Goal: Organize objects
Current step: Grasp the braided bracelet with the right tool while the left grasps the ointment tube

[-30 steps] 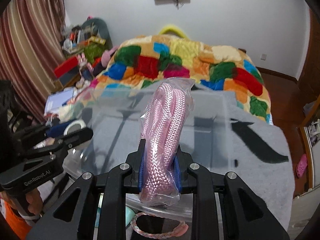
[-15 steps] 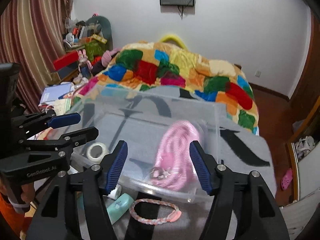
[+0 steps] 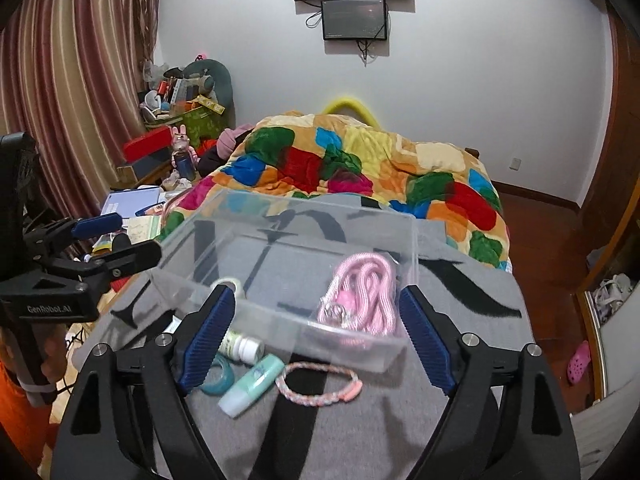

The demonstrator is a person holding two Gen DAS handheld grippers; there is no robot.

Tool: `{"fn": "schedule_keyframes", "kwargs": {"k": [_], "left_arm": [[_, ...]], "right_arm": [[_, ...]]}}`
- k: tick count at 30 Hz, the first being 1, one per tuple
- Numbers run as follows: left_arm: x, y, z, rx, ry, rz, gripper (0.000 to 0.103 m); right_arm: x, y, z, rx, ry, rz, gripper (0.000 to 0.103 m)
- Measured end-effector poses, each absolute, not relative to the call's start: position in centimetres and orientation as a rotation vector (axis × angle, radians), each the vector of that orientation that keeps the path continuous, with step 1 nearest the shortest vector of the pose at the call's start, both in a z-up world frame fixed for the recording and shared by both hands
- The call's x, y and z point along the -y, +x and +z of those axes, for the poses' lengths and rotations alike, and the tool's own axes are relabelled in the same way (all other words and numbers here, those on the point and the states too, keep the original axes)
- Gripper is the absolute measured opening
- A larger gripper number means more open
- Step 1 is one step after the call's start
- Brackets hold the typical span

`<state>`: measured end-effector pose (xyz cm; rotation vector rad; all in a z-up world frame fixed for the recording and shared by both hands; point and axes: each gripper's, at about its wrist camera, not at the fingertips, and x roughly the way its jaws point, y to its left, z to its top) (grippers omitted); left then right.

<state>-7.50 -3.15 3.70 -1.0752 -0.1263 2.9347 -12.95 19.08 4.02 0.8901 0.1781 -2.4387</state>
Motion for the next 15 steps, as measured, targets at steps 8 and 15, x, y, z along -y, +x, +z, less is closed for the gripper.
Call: {"fn": "schedule_keyframes", "kwargs": {"k": [8,15], "left_arm": [[2.8,-5.1,0.3,0.009,-1.147,2.926,0.100],[3.0,-4.2,-2.6,0.018,-1.246,2.862,0.066]], "right_arm": [[-20.8,-11.8,0.7,-0.228,0.931,-2.470,0.081],[-21.9,-13.7,-3.1,-0.164,1.092,-2.431,0.057]]}}
